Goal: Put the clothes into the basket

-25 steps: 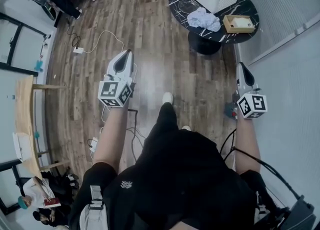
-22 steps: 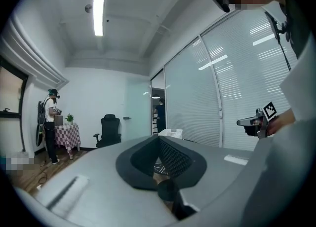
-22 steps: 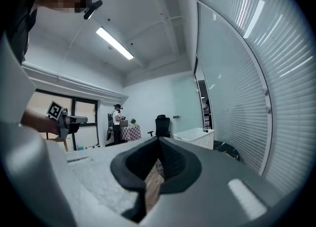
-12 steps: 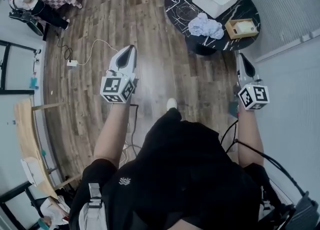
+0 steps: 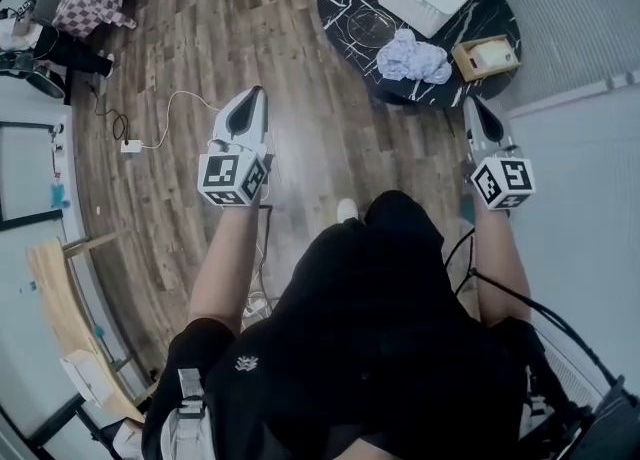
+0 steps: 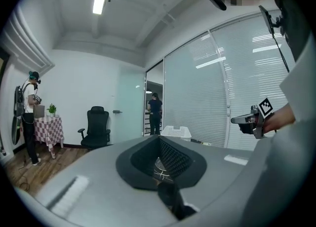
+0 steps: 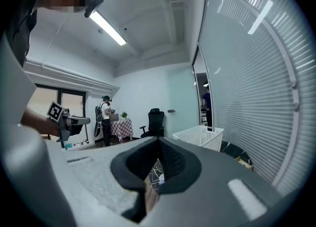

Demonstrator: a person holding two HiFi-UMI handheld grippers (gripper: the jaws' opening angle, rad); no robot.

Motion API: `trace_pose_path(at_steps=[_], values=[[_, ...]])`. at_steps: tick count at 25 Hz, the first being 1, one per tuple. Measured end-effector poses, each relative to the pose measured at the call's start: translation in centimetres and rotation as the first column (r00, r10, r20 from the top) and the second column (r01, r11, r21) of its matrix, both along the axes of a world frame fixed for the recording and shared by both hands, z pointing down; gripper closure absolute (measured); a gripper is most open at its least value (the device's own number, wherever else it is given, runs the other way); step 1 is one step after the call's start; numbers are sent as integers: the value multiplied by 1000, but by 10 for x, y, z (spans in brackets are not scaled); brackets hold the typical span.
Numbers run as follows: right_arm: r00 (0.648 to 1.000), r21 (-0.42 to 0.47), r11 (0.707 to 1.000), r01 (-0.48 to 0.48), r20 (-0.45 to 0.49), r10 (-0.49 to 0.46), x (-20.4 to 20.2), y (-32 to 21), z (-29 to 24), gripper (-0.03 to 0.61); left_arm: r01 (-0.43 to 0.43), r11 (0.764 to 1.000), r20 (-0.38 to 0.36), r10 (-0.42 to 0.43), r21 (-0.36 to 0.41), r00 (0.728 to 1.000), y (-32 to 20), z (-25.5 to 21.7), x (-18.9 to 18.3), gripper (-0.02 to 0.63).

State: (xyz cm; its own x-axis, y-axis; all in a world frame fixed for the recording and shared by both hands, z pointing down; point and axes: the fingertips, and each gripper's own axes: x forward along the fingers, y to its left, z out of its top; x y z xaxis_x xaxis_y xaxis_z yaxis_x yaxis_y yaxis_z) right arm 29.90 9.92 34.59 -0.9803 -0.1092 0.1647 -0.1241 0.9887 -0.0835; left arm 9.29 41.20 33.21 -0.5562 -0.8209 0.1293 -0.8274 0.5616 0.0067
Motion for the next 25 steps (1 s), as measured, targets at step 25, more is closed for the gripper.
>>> trace_pose_path(at_steps=[25], values=[[989,-22,993,-116,85,117,-209,-198,8,577,-51,997,55,54,-54,997,-198,-21,-227,607]])
